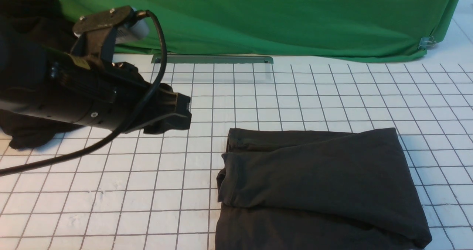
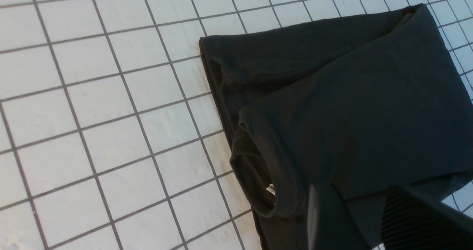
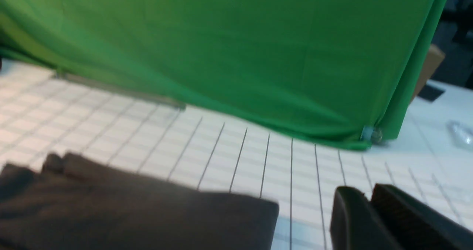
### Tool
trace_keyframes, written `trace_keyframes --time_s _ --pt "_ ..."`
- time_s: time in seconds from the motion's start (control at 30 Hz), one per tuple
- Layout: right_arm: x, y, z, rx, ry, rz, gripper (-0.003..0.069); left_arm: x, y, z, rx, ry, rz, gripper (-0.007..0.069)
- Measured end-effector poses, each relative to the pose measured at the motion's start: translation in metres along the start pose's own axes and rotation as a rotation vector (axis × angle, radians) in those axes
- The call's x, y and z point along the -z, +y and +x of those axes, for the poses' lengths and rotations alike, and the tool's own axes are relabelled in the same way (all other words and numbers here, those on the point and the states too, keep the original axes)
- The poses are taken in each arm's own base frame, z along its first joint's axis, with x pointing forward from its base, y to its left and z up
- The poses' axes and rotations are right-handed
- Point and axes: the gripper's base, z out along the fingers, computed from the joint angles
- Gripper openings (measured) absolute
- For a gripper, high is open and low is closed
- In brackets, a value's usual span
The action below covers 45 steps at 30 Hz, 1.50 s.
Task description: Fold a long-sleeved shirt over a white checkered tablecloth.
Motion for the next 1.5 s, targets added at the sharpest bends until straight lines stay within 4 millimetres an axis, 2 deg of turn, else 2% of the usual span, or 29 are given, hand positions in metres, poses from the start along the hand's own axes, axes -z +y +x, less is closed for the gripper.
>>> trace_keyframes --time_s 0.03,0.07,0.13,0.17,0.2,0.27,0.4,0.67,0.87,1.0,1.07,1.2,1.33,1.43,1.47,1.5 --pt "0.0 0.0 0.002 0.0 0.003 0.001 0.0071 0.0 0.0 0.0 0.0 0.0 0.0 0.0217" --pt "-0.003 0.001 0.018 0.001 0.041 0.008 0.0073 0.0 0.0 0.0 0.0 -0.003 0.0 0.0217" --pt "-0.004 0.002 0.039 0.001 0.082 0.024 0.0078 0.0 0.0 0.0 -0.002 -0.003 0.0 0.0217" --pt "-0.004 0.002 0.04 0.0 0.085 0.026 0.0078 0.0 0.0 0.0 -0.002 -0.003 0.0 0.0217" --pt "-0.005 0.003 0.053 -0.001 0.099 0.042 0.0083 0.0 0.0 0.0 -0.002 -0.004 0.0 0.0217" --pt "-0.005 0.002 0.062 -0.003 0.084 0.066 0.0088 0.0 0.0 0.0 -0.002 -0.004 0.0 0.0217" --pt "-0.004 0.001 0.071 -0.003 0.058 0.118 0.0097 0.0 0.0 0.0 -0.002 -0.004 0.0 0.0217" --pt "-0.007 0.001 0.097 -0.013 0.135 0.151 0.0123 0.0 0.0 0.0 -0.002 0.002 0.0 0.0197" --pt "-0.008 0.001 0.096 -0.011 0.117 0.145 0.014 0.0 0.0 0.004 -0.002 0.041 0.004 0.0028" --pt "-0.008 0.003 0.096 -0.008 0.113 0.12 0.0145 0.003 -0.002 0.006 -0.005 0.063 0.009 -0.0001" --pt "-0.008 0.003 0.095 -0.007 0.111 0.113 0.0149 0.01 -0.003 0.007 -0.014 0.058 0.011 -0.0004" --pt "-0.008 0.003 0.095 -0.006 0.11 0.111 0.0158 0.036 -0.008 0.01 -0.054 0.009 -0.004 -0.0004" --pt "-0.008 0.003 0.095 -0.006 0.11 0.111 0.0168 0.074 -0.01 0.018 -0.104 -0.054 -0.052 -0.0004" --pt "-0.008 0.003 0.095 -0.006 0.11 0.111 0.0175 0.111 -0.013 0.031 -0.149 -0.105 -0.093 -0.0004" --pt "-0.008 0.003 0.095 -0.006 0.11 0.111 0.0175 0.116 -0.013 0.033 -0.157 -0.116 -0.097 -0.0004" --pt "-0.008 0.003 0.095 -0.006 0.11 0.111 0.0176 0.134 -0.014 0.042 -0.175 -0.148 -0.113 -0.0004"
